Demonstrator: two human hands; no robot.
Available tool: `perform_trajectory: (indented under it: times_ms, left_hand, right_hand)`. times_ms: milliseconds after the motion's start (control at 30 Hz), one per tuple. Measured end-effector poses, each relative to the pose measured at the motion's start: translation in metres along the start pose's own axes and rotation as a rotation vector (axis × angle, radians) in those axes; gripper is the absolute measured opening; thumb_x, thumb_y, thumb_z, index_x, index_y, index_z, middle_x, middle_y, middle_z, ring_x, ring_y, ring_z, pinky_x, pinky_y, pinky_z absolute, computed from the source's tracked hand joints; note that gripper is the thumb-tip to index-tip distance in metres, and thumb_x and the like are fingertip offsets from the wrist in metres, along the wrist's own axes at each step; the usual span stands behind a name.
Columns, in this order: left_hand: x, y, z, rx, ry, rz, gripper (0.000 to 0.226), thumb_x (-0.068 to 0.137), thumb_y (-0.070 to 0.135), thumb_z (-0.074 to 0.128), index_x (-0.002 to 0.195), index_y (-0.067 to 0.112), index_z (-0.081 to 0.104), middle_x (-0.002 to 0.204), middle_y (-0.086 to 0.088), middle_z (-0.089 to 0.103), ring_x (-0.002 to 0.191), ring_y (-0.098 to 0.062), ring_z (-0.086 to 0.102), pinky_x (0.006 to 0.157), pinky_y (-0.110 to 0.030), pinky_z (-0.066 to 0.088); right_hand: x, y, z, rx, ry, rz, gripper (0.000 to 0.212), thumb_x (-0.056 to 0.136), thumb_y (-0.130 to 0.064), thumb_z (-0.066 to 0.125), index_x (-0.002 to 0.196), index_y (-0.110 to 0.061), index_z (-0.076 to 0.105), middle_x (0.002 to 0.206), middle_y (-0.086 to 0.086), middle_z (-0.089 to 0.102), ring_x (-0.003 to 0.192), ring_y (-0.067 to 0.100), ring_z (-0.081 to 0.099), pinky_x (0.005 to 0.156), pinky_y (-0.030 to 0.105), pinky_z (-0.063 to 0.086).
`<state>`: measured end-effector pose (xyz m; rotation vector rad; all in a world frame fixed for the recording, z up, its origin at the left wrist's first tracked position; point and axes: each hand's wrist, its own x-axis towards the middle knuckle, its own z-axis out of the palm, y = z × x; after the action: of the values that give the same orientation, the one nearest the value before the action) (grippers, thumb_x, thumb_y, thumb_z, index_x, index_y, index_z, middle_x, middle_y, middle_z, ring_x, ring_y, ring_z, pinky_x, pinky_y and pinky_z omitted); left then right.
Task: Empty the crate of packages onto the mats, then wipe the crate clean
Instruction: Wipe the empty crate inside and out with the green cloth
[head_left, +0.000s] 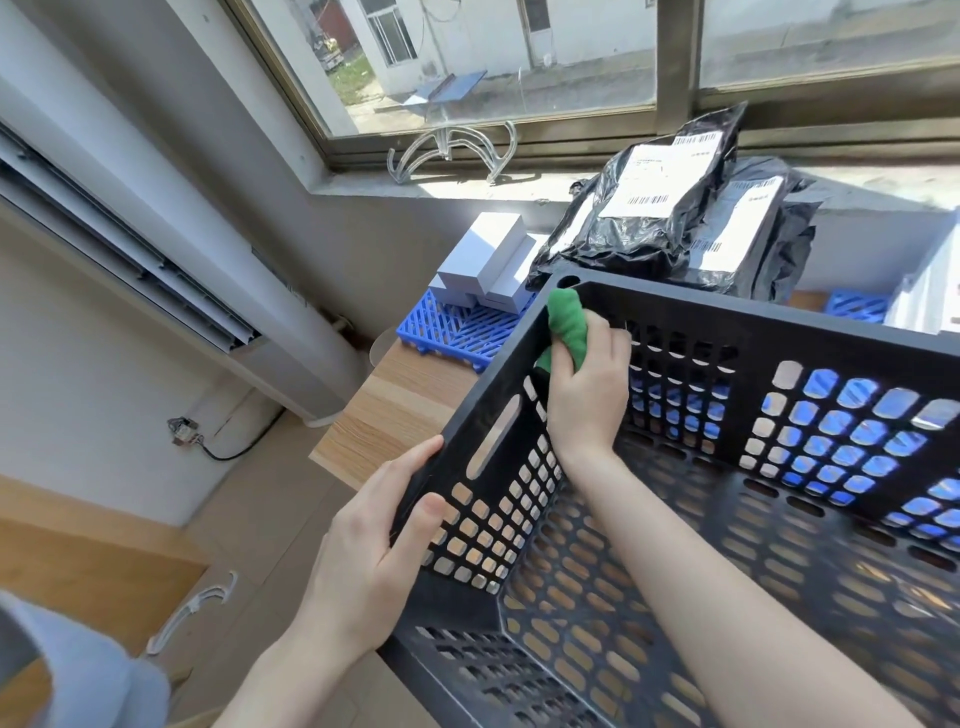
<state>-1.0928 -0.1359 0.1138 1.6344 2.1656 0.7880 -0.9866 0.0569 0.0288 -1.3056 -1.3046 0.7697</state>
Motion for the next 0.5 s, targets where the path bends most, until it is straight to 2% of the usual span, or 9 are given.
perform_trajectory:
  times_ms: [67,133,200,300,367,433,500]
  left_hand:
    - [0.0,-0.001,0.0,0.007,0.002,0.002,0.047,0.088,0.071,0.029,0.131,0.058,0.042,0.128,0.043,0.048,0.124,0.014,0.044,0.09,-0.005,0.033]
    - [0.0,-0.001,0.0,0.004,0.002,0.004,0.048,0.088,0.073,0.028,0.131,0.058,0.042,0.129,0.041,0.048,0.124,0.013,0.044,0.09,-0.003,0.033]
    - [0.0,-0.001,0.0,-0.007,0.005,0.01,0.05,0.088,0.074,0.028,0.132,0.056,0.044,0.129,0.04,0.049,0.125,0.011,0.045,0.09,-0.002,0.034]
    - [0.0,-0.002,0.001,-0.022,0.004,0.006,0.051,0.088,0.071,0.03,0.133,0.052,0.046,0.13,0.037,0.051,0.125,0.008,0.047,0.092,-0.014,0.037]
    - [0.0,-0.002,0.001,-0.032,0.004,0.002,0.052,0.089,0.068,0.032,0.134,0.049,0.048,0.13,0.035,0.052,0.126,0.007,0.047,0.093,-0.018,0.038]
    - [0.0,-0.002,0.001,-0.035,0.002,0.004,0.055,0.088,0.071,0.031,0.134,0.047,0.049,0.131,0.033,0.053,0.126,0.006,0.047,0.094,-0.016,0.037]
    - [0.001,-0.001,0.001,-0.036,0.003,0.005,0.056,0.087,0.073,0.03,0.133,0.047,0.049,0.13,0.033,0.053,0.126,0.006,0.047,0.094,-0.012,0.037]
  right_hand:
    - [0.002,0.009,0.001,-0.065,0.024,-0.039,0.028,0.092,-0.022,0.057,0.12,-0.016,0.057,0.112,0.005,0.052,0.087,0.016,0.052,0.068,0.028,0.039]
    - [-0.003,0.027,0.003,-0.119,0.024,0.029,0.027,0.093,-0.023,0.056,0.117,-0.014,0.058,0.108,0.005,0.054,0.084,0.02,0.054,0.067,0.029,0.037]
    - [-0.01,0.053,0.004,-0.2,-0.033,0.174,0.023,0.094,-0.025,0.053,0.112,-0.014,0.059,0.105,0.005,0.055,0.085,0.025,0.055,0.067,0.03,0.035]
    - [-0.017,0.085,0.004,-0.357,-0.219,0.456,0.021,0.095,-0.029,0.046,0.103,-0.015,0.059,0.105,0.008,0.06,0.092,0.032,0.056,0.071,0.033,0.036]
    - [-0.012,0.095,0.004,-0.376,-0.318,0.624,0.025,0.095,-0.03,0.044,0.102,-0.014,0.061,0.108,0.013,0.063,0.099,0.035,0.057,0.077,0.035,0.039]
    - [-0.004,0.096,0.006,-0.334,-0.332,0.737,0.029,0.096,-0.029,0.044,0.108,-0.012,0.063,0.113,0.016,0.062,0.106,0.037,0.057,0.084,0.036,0.042]
    - [0.001,0.09,0.007,-0.284,-0.298,0.782,0.031,0.095,-0.029,0.044,0.109,-0.009,0.063,0.114,0.017,0.063,0.106,0.037,0.057,0.085,0.036,0.043]
